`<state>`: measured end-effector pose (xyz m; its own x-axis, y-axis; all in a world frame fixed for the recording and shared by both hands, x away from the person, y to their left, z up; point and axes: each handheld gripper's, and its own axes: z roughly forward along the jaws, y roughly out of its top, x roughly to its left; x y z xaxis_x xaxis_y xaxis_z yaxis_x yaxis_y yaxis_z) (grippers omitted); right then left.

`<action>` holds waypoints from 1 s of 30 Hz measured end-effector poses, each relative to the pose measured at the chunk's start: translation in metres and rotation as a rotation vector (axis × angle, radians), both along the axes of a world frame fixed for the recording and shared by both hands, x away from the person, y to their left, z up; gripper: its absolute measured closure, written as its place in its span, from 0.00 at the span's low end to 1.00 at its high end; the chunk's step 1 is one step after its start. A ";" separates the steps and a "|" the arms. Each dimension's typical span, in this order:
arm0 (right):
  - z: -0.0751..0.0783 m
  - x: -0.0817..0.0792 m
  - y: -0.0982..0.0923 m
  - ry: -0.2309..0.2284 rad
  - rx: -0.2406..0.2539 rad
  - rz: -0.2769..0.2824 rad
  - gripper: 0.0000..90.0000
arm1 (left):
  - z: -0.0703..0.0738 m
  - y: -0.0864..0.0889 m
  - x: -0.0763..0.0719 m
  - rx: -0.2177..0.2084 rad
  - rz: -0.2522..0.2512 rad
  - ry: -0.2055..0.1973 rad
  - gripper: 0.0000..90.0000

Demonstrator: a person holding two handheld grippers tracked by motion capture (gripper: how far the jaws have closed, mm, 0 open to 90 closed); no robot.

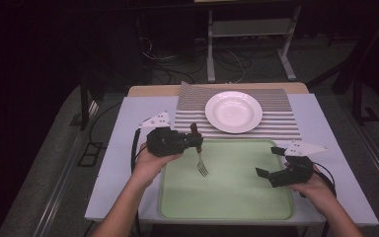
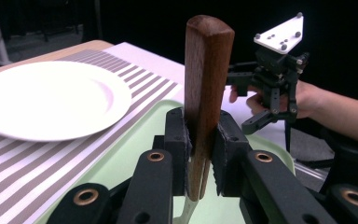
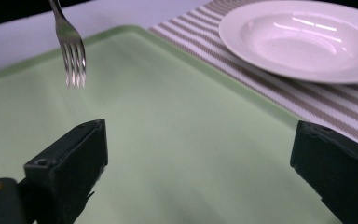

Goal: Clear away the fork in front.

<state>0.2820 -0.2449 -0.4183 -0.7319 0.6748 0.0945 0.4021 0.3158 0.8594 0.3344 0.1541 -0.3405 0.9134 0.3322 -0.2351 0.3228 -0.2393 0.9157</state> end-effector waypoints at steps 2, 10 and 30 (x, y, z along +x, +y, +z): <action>-0.003 -0.004 -0.004 0.006 0.001 -0.001 0.03 | 0.000 0.009 -0.002 0.000 0.004 0.006 0.86; -0.012 -0.017 -0.019 0.005 -0.008 -0.019 0.03 | 0.000 0.038 -0.010 0.001 0.025 0.029 0.86; -0.016 -0.017 -0.024 0.016 -0.011 -0.034 0.03 | -0.015 0.056 -0.024 0.069 -0.023 0.116 0.85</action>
<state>0.2649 -0.2688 -0.4343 -0.7072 0.7001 0.0984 0.4265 0.3115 0.8492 0.3104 0.2100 -0.3557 0.8892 0.3302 -0.3167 0.4190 -0.3095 0.8536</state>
